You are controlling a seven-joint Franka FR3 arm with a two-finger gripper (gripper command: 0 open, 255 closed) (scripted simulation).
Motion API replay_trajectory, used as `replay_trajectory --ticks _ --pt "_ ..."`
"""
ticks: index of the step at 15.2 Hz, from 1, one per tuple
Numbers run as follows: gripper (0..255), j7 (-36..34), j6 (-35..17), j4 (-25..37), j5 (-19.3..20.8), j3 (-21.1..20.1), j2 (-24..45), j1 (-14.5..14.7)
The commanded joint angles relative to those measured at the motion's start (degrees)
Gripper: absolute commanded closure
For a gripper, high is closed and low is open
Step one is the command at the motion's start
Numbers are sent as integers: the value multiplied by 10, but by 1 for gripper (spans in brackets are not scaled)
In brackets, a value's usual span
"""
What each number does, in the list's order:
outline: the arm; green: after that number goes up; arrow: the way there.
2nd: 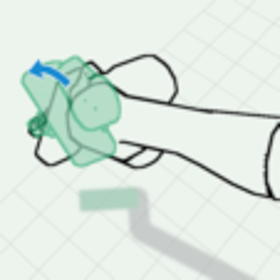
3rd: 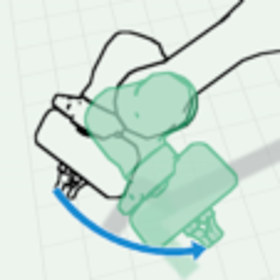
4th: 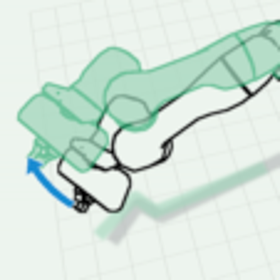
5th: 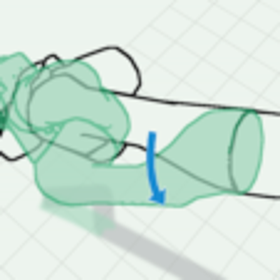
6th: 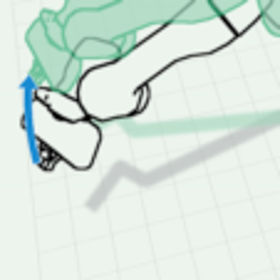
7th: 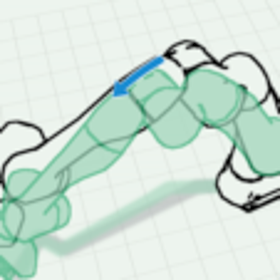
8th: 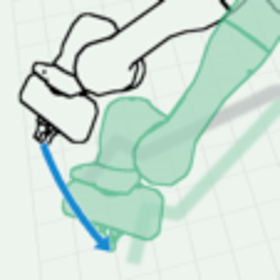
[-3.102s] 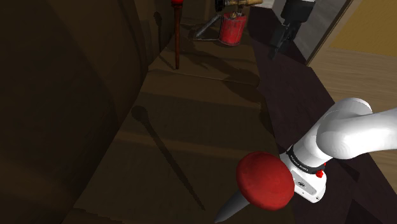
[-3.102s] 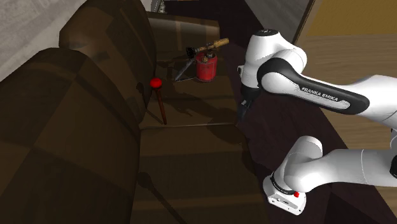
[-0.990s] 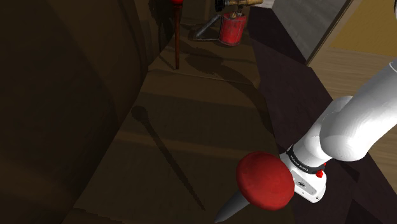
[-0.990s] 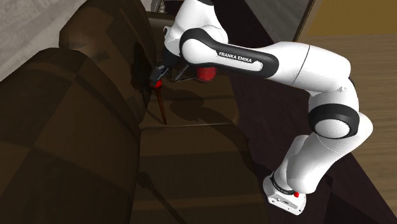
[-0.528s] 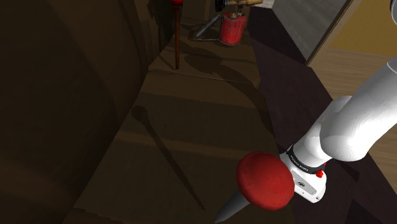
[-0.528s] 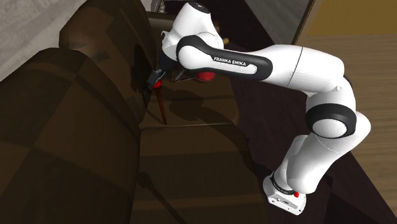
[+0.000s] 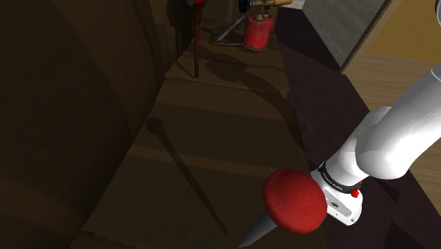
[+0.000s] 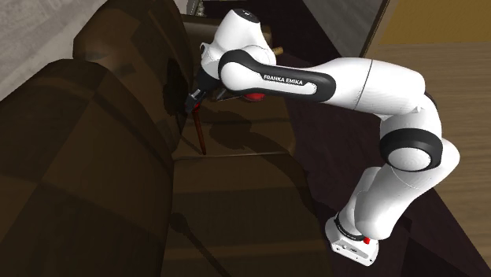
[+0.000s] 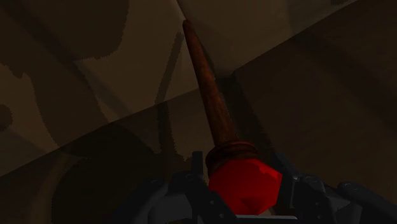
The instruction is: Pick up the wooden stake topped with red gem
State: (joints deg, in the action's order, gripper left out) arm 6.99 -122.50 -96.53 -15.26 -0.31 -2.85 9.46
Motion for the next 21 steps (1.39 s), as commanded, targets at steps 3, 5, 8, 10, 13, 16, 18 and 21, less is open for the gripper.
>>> replay_trajectory --ticks 3,5,8,10,13,16,18,21 --pt "255 0 0 0 0 0 0 0" --pt "255 0 0 1 0 0 1 0" --pt "255 -6 24 30 3 0 6 0" --pt "255 -10 40 50 5 1 10 -1" --pt "255 -16 64 82 8 1 18 -1" --pt "255 -22 89 117 10 2 26 -2" --pt "255 -26 106 141 12 2 33 -2" --pt "255 -30 125 169 13 3 42 -3"
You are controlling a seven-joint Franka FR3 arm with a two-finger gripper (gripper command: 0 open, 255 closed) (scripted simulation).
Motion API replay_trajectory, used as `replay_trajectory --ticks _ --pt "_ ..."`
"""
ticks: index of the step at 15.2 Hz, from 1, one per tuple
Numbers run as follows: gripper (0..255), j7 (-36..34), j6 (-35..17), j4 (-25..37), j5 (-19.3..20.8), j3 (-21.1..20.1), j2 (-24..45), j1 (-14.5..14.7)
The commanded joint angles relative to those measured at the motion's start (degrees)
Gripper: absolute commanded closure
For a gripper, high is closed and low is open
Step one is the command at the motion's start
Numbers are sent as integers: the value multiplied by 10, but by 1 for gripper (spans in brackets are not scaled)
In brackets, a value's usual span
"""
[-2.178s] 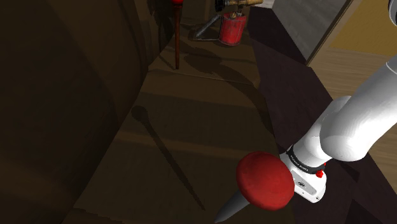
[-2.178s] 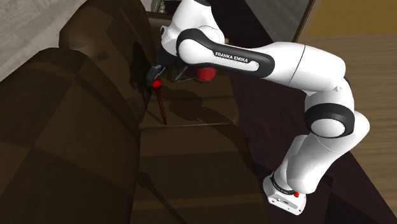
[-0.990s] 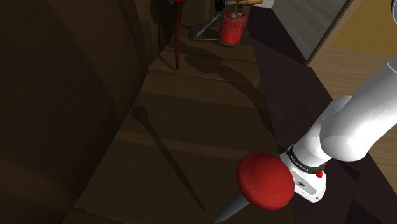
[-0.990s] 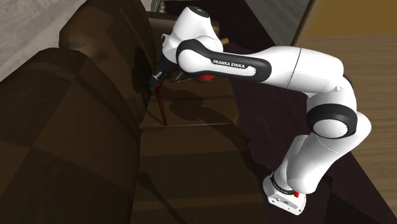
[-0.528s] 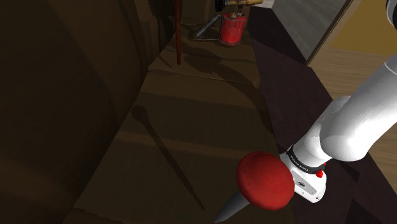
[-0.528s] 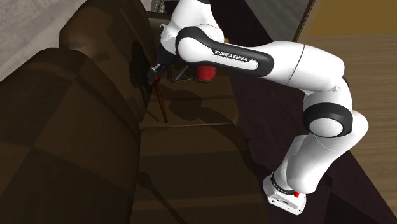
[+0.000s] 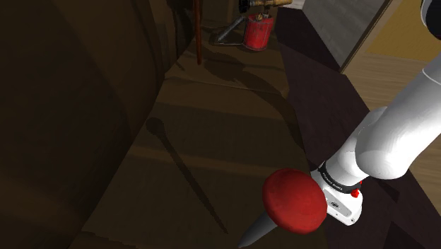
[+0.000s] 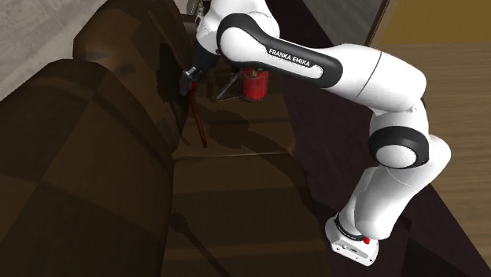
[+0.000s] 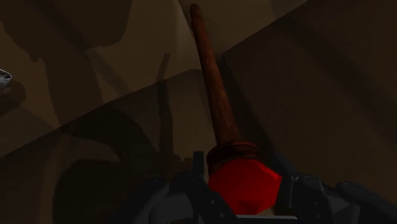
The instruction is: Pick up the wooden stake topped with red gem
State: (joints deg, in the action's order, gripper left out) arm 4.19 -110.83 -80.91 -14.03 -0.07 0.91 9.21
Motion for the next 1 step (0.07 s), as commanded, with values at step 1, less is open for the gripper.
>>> replay_trajectory --ticks 1 --pt "255 -2 8 12 1 0 4 0"
